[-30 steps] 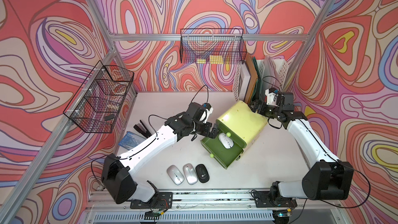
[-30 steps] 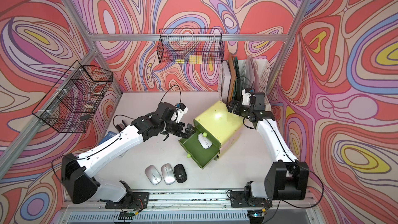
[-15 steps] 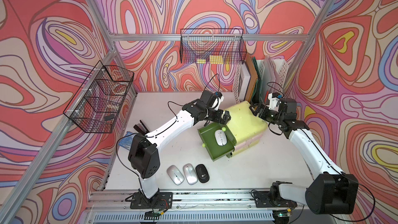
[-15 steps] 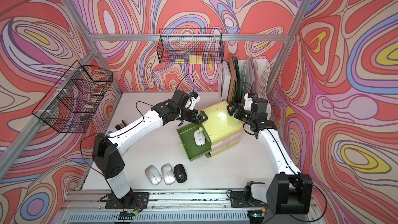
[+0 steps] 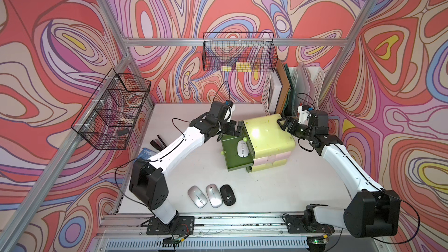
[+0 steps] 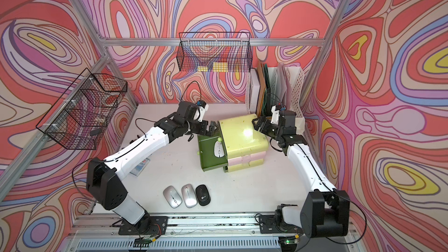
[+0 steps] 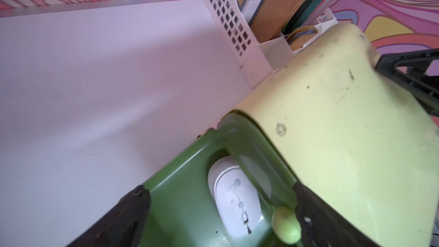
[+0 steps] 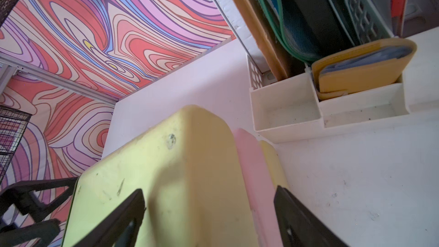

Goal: Take the mice out of the drawer
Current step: Pick up the mouse from the drawer.

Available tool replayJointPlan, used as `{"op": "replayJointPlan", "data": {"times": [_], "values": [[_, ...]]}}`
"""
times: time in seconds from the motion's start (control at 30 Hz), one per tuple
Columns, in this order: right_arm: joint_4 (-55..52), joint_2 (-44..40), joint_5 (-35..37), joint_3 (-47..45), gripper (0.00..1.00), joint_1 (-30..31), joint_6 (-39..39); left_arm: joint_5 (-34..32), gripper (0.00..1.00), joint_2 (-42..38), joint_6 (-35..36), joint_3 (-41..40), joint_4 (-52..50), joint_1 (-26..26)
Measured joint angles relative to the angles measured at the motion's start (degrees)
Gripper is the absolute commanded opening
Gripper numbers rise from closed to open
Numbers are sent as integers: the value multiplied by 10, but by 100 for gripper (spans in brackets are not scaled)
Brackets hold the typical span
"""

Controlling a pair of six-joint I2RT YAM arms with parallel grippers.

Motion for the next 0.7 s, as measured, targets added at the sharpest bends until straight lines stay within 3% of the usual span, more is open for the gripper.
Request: {"op": "replayJointPlan", "data": {"times": [0.37, 0.7], "values": [[-5, 13, -1, 12, 90, 3, -5, -69, 98, 28, 14, -45, -87, -67], [-6, 13, 0, 14, 90, 4, -9, -83, 98, 45, 17, -80, -32, -94]]}}
